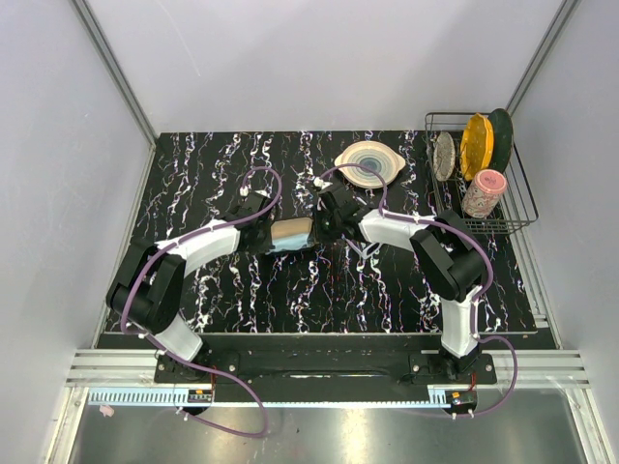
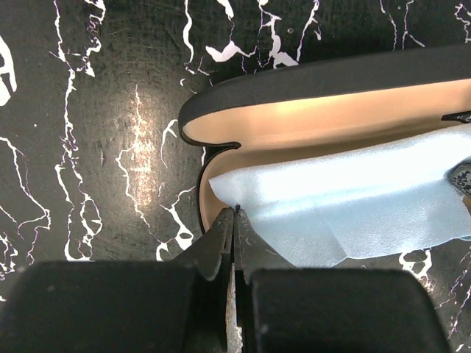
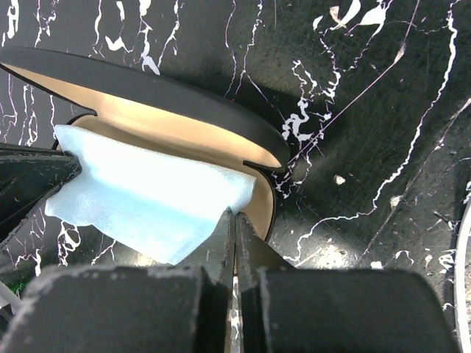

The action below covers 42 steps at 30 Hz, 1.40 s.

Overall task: Organize the sunglasses
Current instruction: Place the folded cleaning cloth in the sunglasses case.

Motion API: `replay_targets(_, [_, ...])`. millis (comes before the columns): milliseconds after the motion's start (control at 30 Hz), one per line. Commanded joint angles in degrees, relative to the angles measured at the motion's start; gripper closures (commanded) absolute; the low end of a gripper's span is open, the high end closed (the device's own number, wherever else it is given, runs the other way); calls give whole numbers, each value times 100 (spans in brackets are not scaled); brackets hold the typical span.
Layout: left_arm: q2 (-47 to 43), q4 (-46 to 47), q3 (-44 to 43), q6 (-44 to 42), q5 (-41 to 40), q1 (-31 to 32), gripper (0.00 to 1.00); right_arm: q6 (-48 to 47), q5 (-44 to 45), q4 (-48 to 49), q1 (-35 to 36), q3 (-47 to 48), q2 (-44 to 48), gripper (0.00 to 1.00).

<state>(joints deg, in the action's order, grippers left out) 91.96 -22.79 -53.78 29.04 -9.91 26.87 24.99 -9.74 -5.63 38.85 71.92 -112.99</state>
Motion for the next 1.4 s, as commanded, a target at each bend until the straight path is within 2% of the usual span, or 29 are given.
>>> replay_targets(0, [-29, 169, 25, 76, -318, 20, 100, -152, 288, 334, 44, -82, 251, 100])
replay_targets(433, [278, -24, 8, 137, -424, 46, 100, -205, 166, 80, 61, -99, 207, 100])
replay_targets(500, [313, -103, -10, 146, -415, 46, 100, -179, 130, -26, 61, -99, 181, 96])
replay_targets(533, [340, -121, -1, 164, -415, 63, 96, -170, 130, -61, 70, -108, 181, 88])
replay_targets(633, [375, -165, -1, 199, -450, 108, 91, -109, 226, -123, 70, -178, 207, 76])
replay_targets(767, [357, -209, -1, 243, -512, 125, 81, -65, 332, -184, 61, -257, 277, 70])
replay_targets(1233, [112, -288, -27, 357, -643, 134, 71, 32, 332, -272, 61, -222, 251, 72])
replay_targets(1367, [-55, -314, -36, 410, -740, 134, 61, 49, 323, -272, 70, -240, 234, 73])
